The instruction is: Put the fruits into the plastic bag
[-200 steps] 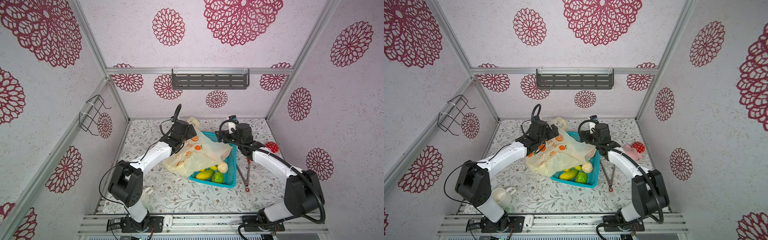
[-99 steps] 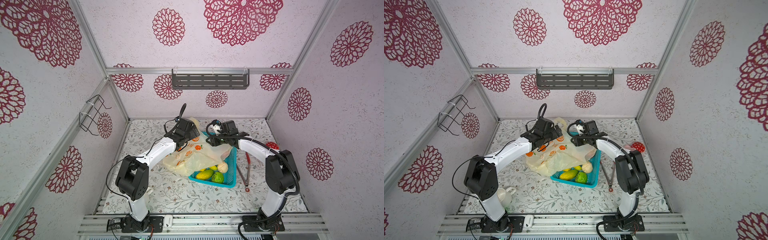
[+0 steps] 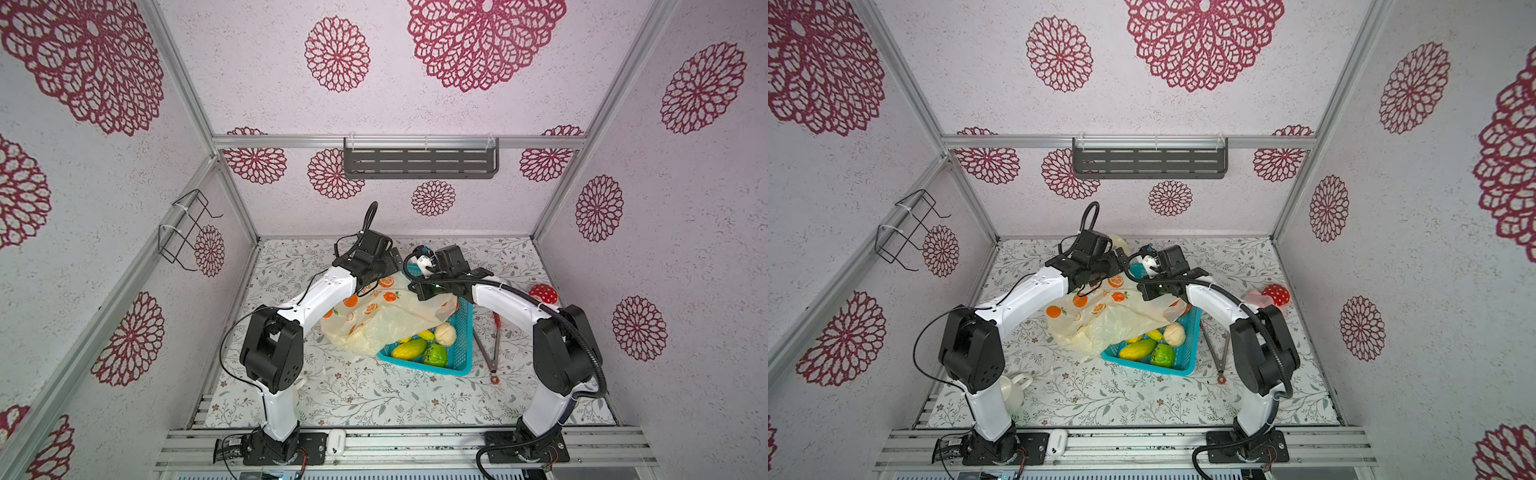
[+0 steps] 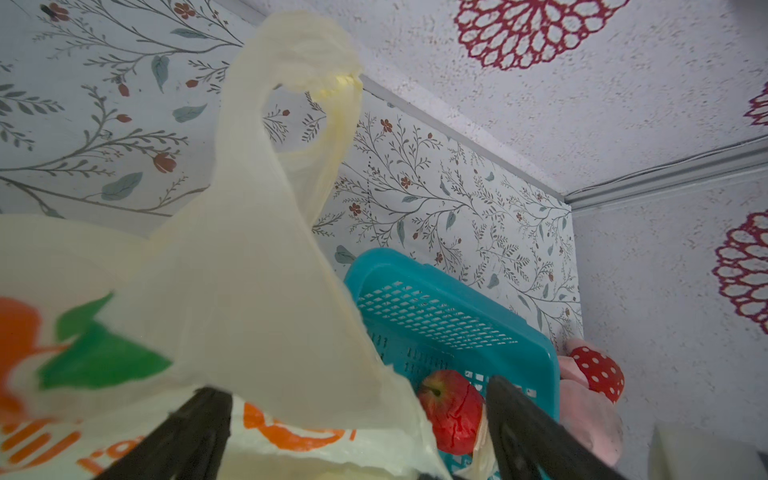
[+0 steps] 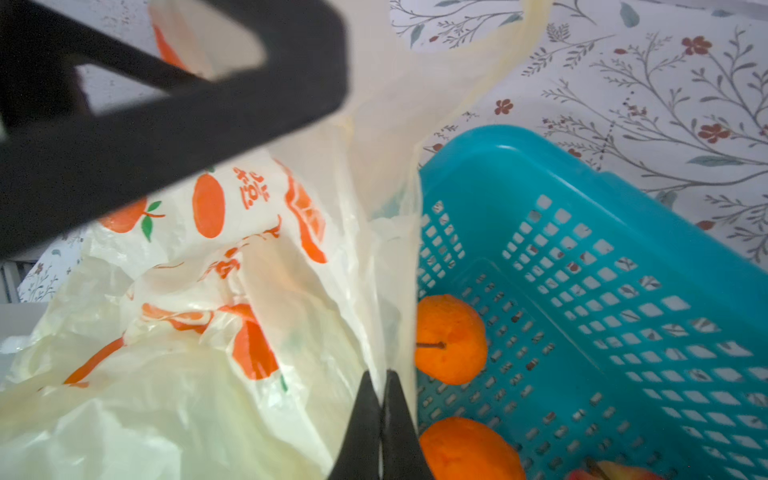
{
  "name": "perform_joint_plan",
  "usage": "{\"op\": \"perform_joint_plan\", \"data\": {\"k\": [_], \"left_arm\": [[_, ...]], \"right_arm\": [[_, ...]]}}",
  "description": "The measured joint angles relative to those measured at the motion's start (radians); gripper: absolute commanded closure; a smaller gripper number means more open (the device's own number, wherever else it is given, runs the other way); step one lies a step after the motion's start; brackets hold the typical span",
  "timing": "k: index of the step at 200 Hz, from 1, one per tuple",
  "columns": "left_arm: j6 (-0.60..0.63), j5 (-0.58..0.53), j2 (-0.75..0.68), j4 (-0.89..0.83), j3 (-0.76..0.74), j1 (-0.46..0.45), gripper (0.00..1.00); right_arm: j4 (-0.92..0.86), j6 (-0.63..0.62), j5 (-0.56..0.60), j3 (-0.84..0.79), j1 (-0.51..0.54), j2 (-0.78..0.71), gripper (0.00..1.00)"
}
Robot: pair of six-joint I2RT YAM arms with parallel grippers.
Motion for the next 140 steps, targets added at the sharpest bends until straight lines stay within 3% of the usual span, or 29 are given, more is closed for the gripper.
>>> {"op": "perform_joint_plan", "data": {"k": [25,50,68,93,109,140], "left_arm": [[0.017,0.001,0.013,-0.078,0.062,0.0,0.01],[0.034,0.005,0.013,-0.138,0.099,0.0,0.12],[0.037,0.013,0.013,-0.17,0.105,0.002,0.3],[0.045,0.03,0.013,-0.204,0.104,0.009,0.76],[0.051,0.043,0.013,-0.205,0.104,0.012,0.98],[0.06,0.083,0.008,-0.187,0.098,0.031,1.0]], "right_arm": [[0.05,0.017,0.053,-0.028,0.049,-0.063,1.0],[0.114,0.032,0.101,-0.052,0.087,-0.117,1.0],[0.155,0.045,0.137,-0.063,0.1,-0.138,1.0],[0.199,0.068,0.176,-0.079,0.104,-0.15,1.0],[0.234,0.084,0.197,-0.106,0.109,-0.154,1.0],[0.281,0.125,0.239,-0.163,0.122,-0.165,1.0]]}}
